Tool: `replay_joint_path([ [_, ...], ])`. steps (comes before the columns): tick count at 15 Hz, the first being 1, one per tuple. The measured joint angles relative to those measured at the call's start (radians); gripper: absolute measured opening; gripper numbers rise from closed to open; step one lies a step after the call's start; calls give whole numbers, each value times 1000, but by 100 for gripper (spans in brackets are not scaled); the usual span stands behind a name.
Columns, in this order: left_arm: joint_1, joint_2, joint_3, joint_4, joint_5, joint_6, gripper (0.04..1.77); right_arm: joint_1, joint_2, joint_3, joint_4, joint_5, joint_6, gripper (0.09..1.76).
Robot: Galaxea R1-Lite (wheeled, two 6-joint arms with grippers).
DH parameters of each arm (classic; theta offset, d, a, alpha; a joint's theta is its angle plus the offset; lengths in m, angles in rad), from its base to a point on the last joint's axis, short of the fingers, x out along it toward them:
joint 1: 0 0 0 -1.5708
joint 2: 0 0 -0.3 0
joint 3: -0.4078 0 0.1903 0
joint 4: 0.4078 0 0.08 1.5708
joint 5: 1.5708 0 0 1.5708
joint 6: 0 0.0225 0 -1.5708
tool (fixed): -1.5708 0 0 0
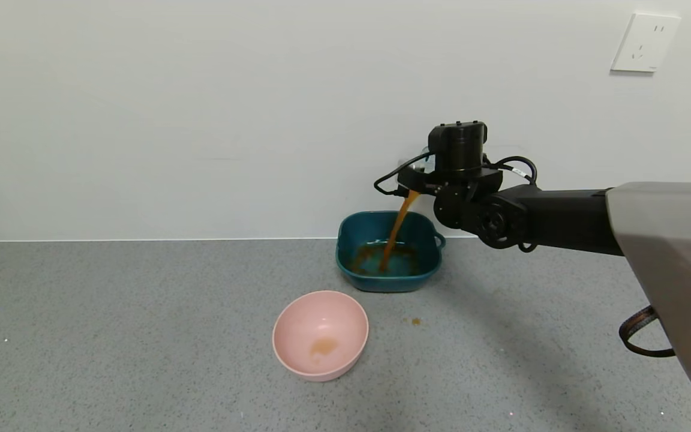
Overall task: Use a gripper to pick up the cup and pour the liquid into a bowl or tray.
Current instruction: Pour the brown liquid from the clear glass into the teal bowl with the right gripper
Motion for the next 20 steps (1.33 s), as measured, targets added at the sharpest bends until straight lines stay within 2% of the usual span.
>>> replay_joint_path([
  [9,0,0,0,0,0,0,172,25,0,29,-175,1,-287,131],
  [17,0,0,0,1,0,0,172,66,0,134,-399,4,-569,130],
  [20,0,0,0,0,0,0,172,73,0,150,-438,10,-649,130],
])
